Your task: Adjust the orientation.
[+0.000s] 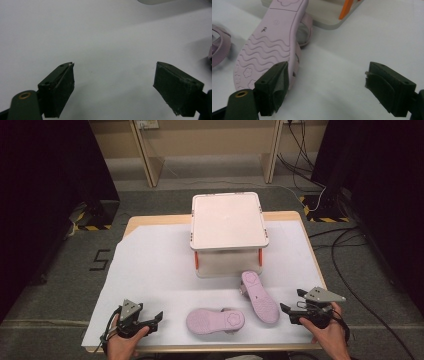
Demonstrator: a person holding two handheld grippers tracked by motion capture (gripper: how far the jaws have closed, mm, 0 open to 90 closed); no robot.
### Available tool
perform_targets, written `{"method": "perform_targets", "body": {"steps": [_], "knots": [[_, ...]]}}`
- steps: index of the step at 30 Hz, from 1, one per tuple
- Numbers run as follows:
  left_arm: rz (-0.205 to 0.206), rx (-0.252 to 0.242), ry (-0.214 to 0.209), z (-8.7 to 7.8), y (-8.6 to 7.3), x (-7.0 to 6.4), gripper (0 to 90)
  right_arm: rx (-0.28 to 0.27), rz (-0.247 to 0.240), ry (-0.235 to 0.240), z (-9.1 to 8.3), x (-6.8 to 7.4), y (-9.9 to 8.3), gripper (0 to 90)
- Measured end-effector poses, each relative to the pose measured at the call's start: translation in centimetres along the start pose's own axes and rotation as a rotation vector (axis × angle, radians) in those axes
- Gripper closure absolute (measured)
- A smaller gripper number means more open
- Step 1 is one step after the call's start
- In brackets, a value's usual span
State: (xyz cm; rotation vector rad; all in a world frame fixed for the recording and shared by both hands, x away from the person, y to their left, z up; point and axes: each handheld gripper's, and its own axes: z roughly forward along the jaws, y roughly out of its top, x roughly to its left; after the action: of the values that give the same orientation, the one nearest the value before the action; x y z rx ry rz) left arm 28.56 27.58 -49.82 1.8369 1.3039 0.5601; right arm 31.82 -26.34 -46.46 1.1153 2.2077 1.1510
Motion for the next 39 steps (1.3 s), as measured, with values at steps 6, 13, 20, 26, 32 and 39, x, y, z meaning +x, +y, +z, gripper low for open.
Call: {"method": "perform_targets", "body": {"steps": [6,13,20,26,32,39], "knots": [[0.013,0.0,0.007,0.0,0.1,0.0,16.2,-0.013,-0.024,0.028,0.2,1.0,0.4,21.7],[0.03,-0.003,0.004,0.0,0.1,-0.3,15.7,-0.014,-0.047,0.046,0.4,1.9,0.9,21.6],[0.032,0.003,0.008,0.2,0.1,-0.3,15.8,-0.025,-0.101,0.052,1.0,3.6,2.2,20.7],[0.031,0.004,0.007,0.2,0.1,-0.2,15.7,-0.022,-0.154,0.055,2.2,5.3,3.1,18.8],[0.037,0.01,0.002,0.3,0.1,-0.3,15.7,0.013,-0.216,0.032,3.6,6.7,3.4,16.4],[0.043,0.007,-0.004,0.3,0.1,-0.3,15.8,0.09,-0.322,-0.041,6.1,7.9,3.9,16.8]]}}
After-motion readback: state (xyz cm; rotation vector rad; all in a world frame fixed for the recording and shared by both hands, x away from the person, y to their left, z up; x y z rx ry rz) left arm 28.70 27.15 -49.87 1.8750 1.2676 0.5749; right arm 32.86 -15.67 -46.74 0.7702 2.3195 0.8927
